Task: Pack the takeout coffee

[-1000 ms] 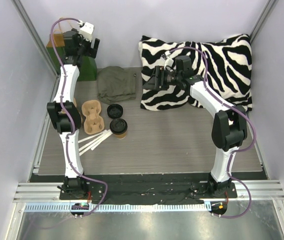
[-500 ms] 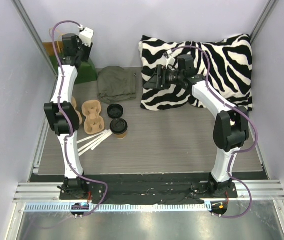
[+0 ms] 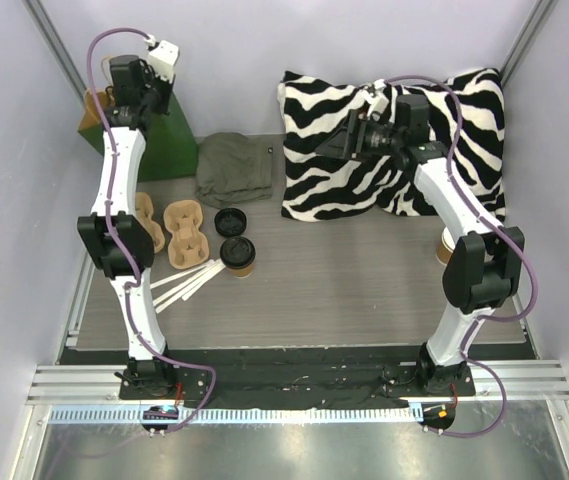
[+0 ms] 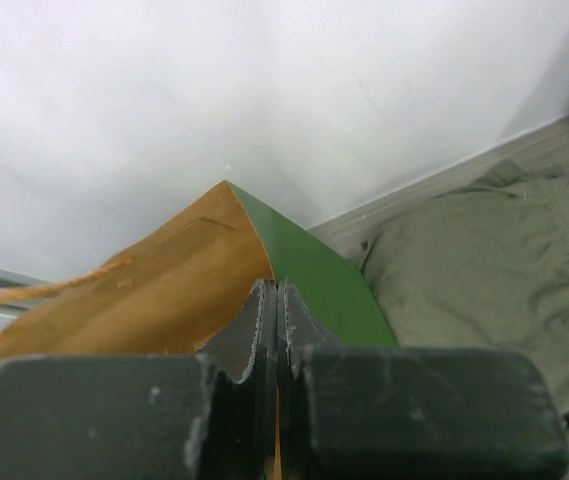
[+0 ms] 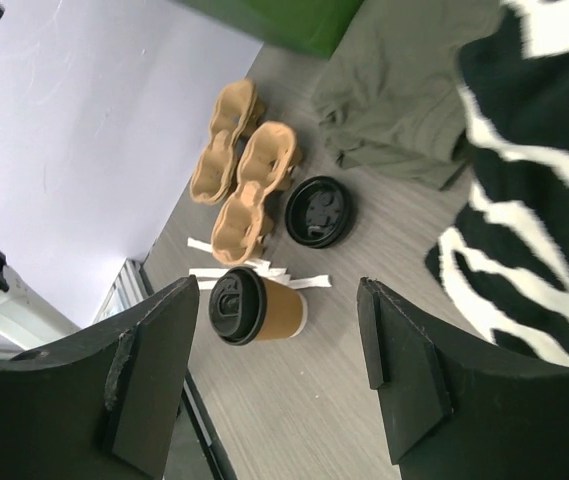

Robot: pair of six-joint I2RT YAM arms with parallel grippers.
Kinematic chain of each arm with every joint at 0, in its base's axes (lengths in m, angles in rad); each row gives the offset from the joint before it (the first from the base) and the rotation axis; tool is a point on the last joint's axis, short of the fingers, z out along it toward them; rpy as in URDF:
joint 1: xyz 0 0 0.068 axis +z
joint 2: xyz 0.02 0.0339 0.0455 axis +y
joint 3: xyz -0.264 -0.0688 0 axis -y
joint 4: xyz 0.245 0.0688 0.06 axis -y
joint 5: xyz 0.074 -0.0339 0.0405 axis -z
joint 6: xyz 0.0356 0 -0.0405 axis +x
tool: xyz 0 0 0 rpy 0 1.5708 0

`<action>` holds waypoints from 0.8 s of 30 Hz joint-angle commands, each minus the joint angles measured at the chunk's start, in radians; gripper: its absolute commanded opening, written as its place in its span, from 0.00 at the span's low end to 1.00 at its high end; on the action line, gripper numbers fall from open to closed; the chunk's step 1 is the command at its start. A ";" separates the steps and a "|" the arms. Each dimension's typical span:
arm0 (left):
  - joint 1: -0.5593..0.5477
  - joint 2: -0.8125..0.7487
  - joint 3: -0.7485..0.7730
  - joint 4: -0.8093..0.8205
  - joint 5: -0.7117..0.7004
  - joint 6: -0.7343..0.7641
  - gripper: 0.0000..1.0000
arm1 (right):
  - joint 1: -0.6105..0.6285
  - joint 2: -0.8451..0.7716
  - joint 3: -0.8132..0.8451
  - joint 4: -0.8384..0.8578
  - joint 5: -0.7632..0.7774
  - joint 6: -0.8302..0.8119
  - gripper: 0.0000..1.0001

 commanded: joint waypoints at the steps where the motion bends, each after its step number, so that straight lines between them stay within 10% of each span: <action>1: 0.005 -0.036 0.116 0.037 0.053 -0.022 0.00 | -0.062 -0.080 0.004 0.006 -0.028 -0.016 0.72; 24: -0.177 -0.317 0.010 0.090 0.280 -0.253 0.00 | -0.272 -0.203 -0.049 -0.020 -0.023 0.006 0.72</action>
